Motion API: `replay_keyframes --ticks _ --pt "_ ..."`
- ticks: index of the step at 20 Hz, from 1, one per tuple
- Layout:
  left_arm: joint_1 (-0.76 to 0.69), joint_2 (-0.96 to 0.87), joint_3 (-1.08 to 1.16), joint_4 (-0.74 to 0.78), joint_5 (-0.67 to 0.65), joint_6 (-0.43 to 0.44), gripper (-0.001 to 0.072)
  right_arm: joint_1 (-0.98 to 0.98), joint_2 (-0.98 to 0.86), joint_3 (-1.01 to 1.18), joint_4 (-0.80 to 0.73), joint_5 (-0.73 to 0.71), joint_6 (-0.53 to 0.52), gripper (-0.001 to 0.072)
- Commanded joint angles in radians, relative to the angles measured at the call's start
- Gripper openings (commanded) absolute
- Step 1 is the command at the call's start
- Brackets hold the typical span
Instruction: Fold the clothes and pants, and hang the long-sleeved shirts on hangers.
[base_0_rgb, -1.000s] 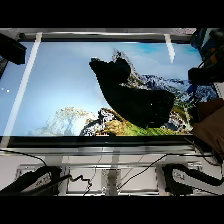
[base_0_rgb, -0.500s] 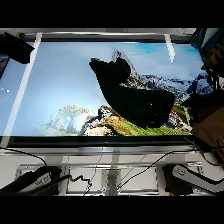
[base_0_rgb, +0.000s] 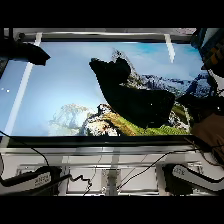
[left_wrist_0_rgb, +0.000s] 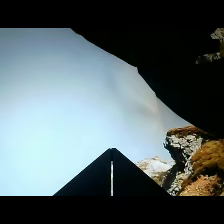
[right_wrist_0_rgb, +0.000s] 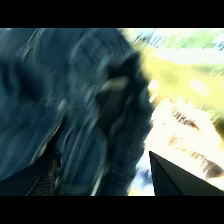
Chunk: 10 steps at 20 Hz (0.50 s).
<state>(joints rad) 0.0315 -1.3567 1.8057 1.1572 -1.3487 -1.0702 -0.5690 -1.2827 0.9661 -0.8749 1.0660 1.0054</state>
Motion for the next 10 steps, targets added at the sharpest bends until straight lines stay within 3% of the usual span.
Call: replay_keyframes --ticks 1,6,10 --pt "-0.001 -0.050 0.000 -0.051 -0.011 -0.003 0.0035 0.025 -0.084 0.010 0.036 -0.138 -0.018 0.0624" --pt "-0.001 -0.083 0.000 -0.052 -0.011 -0.003 0.0035 0.077 -0.220 0.111 0.113 -0.084 -0.087 0.0624" --pt "-0.001 -0.094 0.000 -0.052 -0.012 -0.003 0.0035 0.117 -0.277 0.173 0.079 -0.063 -0.087 0.0623"
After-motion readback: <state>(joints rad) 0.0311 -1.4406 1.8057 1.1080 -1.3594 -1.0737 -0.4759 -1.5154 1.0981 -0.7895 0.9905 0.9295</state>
